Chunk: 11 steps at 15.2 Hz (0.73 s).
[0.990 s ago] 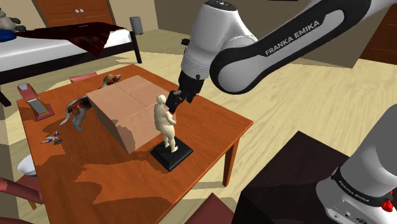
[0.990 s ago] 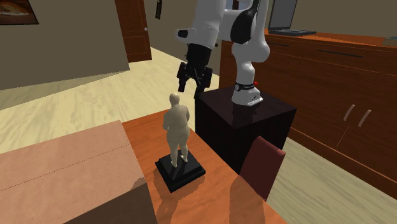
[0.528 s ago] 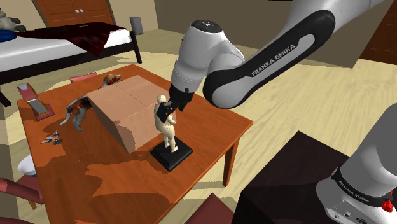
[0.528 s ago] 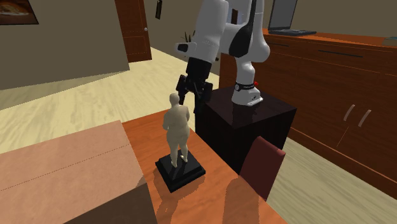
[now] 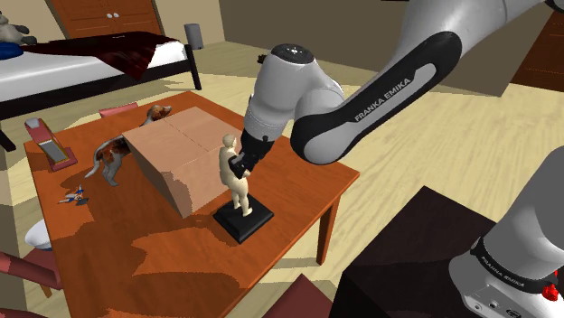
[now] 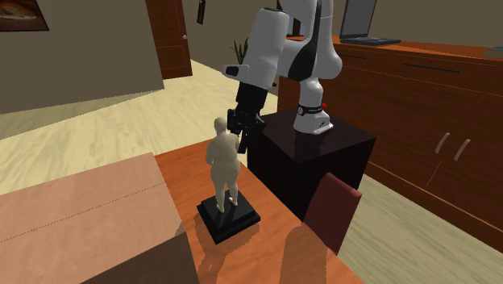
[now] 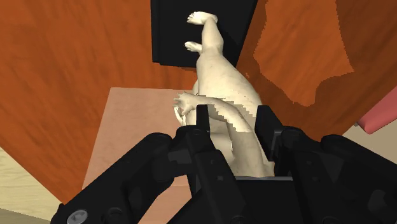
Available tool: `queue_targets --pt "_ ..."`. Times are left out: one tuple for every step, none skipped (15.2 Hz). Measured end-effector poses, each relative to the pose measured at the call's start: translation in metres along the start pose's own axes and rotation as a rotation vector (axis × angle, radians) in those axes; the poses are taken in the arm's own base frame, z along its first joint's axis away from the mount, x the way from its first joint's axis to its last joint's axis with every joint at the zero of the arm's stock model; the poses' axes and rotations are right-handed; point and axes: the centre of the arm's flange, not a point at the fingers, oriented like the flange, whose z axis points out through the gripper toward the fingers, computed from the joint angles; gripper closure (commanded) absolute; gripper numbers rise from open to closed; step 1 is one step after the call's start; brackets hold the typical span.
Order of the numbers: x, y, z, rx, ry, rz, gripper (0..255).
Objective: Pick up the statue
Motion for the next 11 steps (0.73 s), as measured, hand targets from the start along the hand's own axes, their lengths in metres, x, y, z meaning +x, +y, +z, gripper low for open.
queue_targets --pt "0.0 0.0 0.0 0.0 0.0 0.0 255" --pt "0.0 0.0 0.0 0.0 0.001 0.0 255" --pt "0.0 0.0 0.0 0.0 0.001 -0.001 255" --pt "0.0 0.0 0.0 0.0 0.001 -0.001 255" --pt "0.0 0.0 0.0 0.0 0.001 -0.001 255" --pt "0.0 0.0 0.0 0.0 0.001 -0.001 255" --pt "0.0 0.0 0.0 0.0 0.001 -0.001 255" --pt "0.001 0.0 -0.002 0.0 0.0 0.0 255" --pt "0.002 0.0 -0.005 -0.001 -0.001 0.0 255" --pt "0.005 0.0 -0.009 -0.001 -0.002 0.0 255" --pt "0.007 -0.001 -0.014 -0.001 -0.002 0.001 255"
